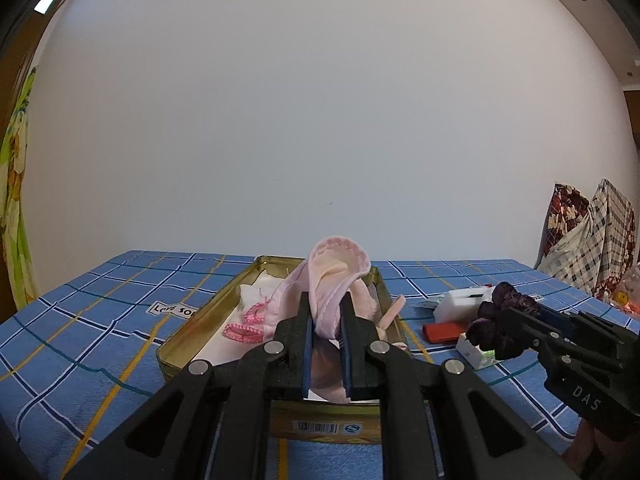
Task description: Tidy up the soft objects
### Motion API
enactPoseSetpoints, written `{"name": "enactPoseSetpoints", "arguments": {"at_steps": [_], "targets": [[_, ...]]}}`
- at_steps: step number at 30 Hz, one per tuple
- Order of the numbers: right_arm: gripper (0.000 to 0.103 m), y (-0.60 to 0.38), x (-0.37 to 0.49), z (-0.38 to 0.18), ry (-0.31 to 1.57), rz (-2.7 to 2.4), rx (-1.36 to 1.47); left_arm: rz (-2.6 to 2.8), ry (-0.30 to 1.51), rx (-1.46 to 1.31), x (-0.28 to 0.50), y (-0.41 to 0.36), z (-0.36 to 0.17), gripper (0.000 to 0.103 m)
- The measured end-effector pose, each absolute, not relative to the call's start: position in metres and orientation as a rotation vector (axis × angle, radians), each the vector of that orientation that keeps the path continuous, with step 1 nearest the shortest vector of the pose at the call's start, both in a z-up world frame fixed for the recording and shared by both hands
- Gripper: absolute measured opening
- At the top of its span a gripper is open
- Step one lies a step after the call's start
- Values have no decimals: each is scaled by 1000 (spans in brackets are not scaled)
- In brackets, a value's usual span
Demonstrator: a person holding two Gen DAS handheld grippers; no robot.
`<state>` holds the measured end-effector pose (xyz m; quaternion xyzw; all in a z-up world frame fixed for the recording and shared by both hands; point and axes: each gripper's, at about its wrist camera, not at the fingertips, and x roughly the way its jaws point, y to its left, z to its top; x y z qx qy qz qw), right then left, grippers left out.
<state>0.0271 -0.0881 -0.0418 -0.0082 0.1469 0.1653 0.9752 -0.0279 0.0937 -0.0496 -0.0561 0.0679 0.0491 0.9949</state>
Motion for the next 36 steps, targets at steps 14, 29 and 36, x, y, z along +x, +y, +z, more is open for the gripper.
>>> {"name": "enactPoseSetpoints", "arguments": {"at_steps": [14,29,36], "targets": [[26,-76,27,-41,319,352,-32,100,159,-115,-26,102,-47,12],[27,-67,35,-37,346,402,-36,110,185,-75,-17,109,-37,12],[27,-67,39,-26,340,413,-37,100,228,-65,-6,115,-31,12]]}}
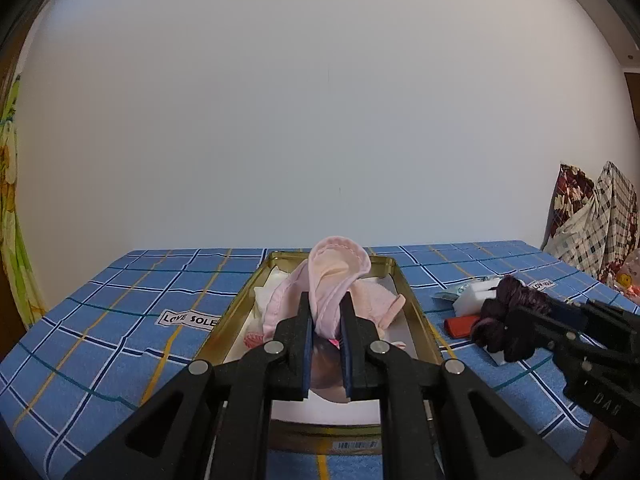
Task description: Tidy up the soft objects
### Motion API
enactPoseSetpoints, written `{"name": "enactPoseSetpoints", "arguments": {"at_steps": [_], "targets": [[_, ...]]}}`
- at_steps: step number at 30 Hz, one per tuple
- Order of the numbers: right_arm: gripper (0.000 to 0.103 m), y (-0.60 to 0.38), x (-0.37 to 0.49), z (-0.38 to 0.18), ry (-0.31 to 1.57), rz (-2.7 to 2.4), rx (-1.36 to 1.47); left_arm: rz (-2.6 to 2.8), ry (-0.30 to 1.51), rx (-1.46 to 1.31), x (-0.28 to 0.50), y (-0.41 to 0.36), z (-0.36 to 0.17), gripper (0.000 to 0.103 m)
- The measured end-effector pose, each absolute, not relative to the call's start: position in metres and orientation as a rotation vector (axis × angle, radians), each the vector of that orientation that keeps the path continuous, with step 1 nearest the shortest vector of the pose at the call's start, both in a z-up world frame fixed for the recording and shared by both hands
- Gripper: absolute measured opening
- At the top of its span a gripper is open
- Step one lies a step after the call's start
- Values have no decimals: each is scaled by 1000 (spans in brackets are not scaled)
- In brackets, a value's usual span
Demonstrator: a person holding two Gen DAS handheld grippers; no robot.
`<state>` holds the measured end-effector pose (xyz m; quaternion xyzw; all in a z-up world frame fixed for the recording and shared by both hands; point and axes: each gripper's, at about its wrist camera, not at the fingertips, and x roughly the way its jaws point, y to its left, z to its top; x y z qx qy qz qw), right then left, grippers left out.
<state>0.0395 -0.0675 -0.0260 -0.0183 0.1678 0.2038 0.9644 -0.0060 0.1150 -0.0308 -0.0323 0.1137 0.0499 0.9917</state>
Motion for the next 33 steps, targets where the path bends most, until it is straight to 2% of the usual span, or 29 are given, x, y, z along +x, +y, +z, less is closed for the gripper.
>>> {"name": "enactPoseSetpoints", "arguments": {"at_steps": [19,33], "targets": [[27,-57,71,-3,337,454,-72,111,316,-9,27,131,-15,12],[27,-26,138,11,399,485,-105,104,453,14,85,149,7,12]]}}
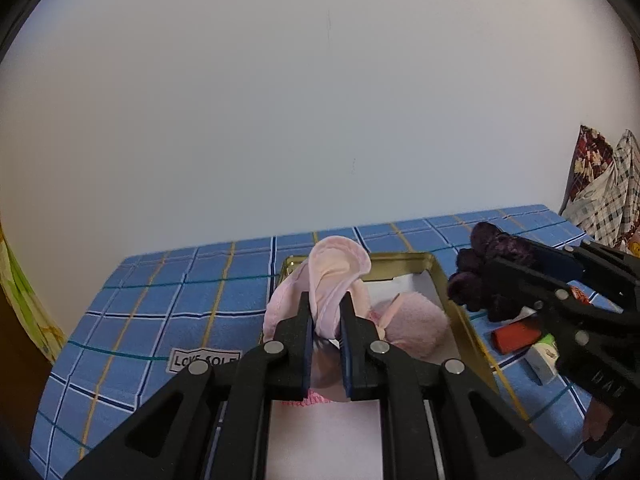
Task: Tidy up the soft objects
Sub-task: 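Lower the pink cloth and doll into the gold tray and open both tools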
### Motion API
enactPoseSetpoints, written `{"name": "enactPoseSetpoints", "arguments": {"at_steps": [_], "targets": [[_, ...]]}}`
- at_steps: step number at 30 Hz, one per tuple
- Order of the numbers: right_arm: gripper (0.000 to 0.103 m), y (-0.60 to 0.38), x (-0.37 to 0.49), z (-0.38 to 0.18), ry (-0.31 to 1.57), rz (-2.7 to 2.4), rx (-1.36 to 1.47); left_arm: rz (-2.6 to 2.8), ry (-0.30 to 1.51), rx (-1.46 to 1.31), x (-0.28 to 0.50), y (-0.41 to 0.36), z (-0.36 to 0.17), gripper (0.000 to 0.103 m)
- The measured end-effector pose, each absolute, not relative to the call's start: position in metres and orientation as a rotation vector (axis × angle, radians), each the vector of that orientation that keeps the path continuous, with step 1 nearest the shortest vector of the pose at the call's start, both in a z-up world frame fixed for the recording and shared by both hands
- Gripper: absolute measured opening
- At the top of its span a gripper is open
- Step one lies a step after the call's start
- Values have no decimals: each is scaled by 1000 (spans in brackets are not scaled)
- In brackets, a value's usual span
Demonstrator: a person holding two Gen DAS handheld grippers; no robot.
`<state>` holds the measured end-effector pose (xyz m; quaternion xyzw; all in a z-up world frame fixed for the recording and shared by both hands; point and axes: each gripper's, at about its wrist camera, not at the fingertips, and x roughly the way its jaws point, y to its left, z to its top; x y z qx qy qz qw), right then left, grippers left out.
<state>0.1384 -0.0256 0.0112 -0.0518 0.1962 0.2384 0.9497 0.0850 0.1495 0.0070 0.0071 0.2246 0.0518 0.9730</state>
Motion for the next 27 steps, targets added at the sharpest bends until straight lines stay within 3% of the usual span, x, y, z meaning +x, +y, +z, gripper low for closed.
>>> {"name": "enactPoseSetpoints", "arguments": {"at_steps": [9,10,12,13,14,15,16,17,27], "targets": [[31,-9,190,-19,518,452,-125,121,626,2,146,166,-7,13],[35,-8,193,-24,539,458,-121,118,645,-7,151,168,-10,13],[59,-11,190,-25,532,455,-106,120,668,-20,156,170,-13,18],[77,-13,187,-25,522,453,-97,123,672,-27,157,173,-14,27],[86,-18,180,-23,496,447,-85,131,661,-31,154,173,-14,44],[89,-22,176,-21,477,441,-80,136,644,-29,149,173,-13,56],[92,-27,170,-19,456,434,-74,147,616,-21,142,173,-11,79],[92,-27,167,-17,451,434,-70,158,595,-14,139,175,-11,90],[98,-81,116,-11,397,405,-40,134,459,-9,94,142,6,91]]}}
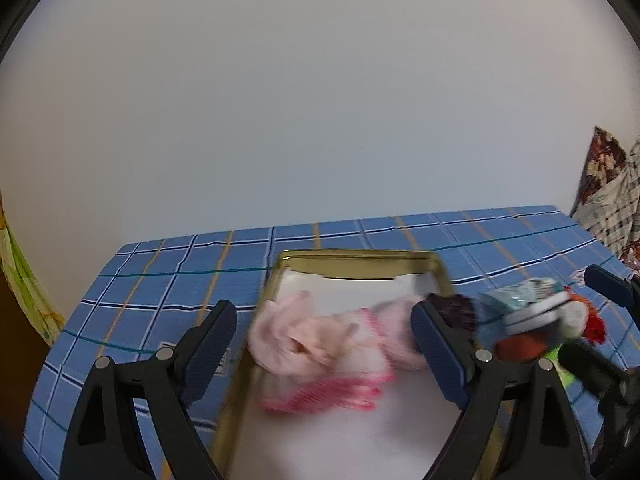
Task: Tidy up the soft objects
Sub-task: 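Lower the pink cloth and doll into the gold tray and open both tools, then move the left tool to the green tissue pack while the right tool reaches the red pouch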
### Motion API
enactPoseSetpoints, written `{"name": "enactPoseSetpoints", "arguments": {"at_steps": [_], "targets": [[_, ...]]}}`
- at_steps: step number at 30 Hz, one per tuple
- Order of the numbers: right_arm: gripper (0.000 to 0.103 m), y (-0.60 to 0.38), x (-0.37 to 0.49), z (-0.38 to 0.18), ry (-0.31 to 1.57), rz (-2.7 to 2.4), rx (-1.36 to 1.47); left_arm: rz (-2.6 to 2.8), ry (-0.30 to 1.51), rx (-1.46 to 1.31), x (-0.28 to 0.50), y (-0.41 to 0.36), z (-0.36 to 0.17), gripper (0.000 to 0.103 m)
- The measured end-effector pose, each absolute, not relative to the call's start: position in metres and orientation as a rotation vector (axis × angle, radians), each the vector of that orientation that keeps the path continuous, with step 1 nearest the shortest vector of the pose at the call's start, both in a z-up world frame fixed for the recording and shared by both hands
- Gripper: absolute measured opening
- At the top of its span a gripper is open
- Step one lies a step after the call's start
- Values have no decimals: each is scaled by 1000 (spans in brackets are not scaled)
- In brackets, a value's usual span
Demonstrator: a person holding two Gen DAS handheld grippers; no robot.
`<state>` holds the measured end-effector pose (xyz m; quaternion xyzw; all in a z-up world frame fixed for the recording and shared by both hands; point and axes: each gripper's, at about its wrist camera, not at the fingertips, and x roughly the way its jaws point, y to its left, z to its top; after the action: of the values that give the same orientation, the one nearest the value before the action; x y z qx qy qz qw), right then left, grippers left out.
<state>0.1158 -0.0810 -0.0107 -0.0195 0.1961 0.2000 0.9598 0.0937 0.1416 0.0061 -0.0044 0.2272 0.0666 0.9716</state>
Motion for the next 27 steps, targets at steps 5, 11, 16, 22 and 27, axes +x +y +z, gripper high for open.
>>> {"name": "enactPoseSetpoints", "arguments": {"at_steps": [5,11,16,22,27], "targets": [[103,-141,93,-10,385,297,19,42,438,7,73,92,0,91],[103,-207,84,-25,430,102,93,-79,461,49,69,20,-12,91],[103,-229,83,-39,456,36,107,-127,540,63,79,-26,-34,91],[103,-261,84,-44,482,14,158,-129,629,72,94,-62,-55,91],[103,-271,85,-45,483,-6,193,-123,727,54,113,-70,-68,91]]}}
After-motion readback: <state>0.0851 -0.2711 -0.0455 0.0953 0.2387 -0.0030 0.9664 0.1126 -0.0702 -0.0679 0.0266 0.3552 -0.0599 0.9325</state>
